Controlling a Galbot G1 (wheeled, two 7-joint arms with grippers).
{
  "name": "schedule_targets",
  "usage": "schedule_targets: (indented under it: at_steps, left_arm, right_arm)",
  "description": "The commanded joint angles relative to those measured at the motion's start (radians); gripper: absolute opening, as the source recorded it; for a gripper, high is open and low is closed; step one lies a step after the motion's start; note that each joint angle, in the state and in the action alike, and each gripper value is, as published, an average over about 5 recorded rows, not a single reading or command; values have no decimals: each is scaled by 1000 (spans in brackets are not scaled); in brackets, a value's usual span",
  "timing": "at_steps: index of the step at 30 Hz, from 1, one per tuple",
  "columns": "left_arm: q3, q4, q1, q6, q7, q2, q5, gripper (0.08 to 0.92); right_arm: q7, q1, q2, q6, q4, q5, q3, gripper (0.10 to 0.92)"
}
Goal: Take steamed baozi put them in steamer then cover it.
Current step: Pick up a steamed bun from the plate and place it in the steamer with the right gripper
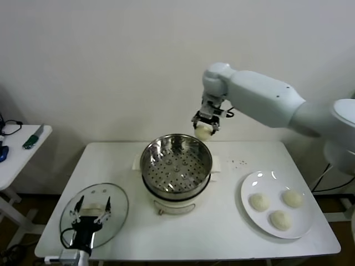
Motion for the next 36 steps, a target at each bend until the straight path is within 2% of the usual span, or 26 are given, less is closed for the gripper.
schedule_targets:
  at_steps: [1,9,23,29,36]
  left_arm:
    - [1,-6,-4,7,0,11,0,823]
    - [0,-7,0,7,-1,16,0,823]
    - [0,-3,4,8,-3,14,3,823]
    - [3,-4,3,9,-5,10,11,823]
    - [1,-8,5,11,-6,10,13,823]
  right_arm:
    - [19,-83,140,110,-5,-230,61,712]
    - [22,-158,174,85,-33,-247,68,713]
    - [53,-245,182,96,-70,-373,113,718]
    - [66,-255,180,81,-72,-382,121,805]
    - [43,-207,139,87,-30,-318,138,822]
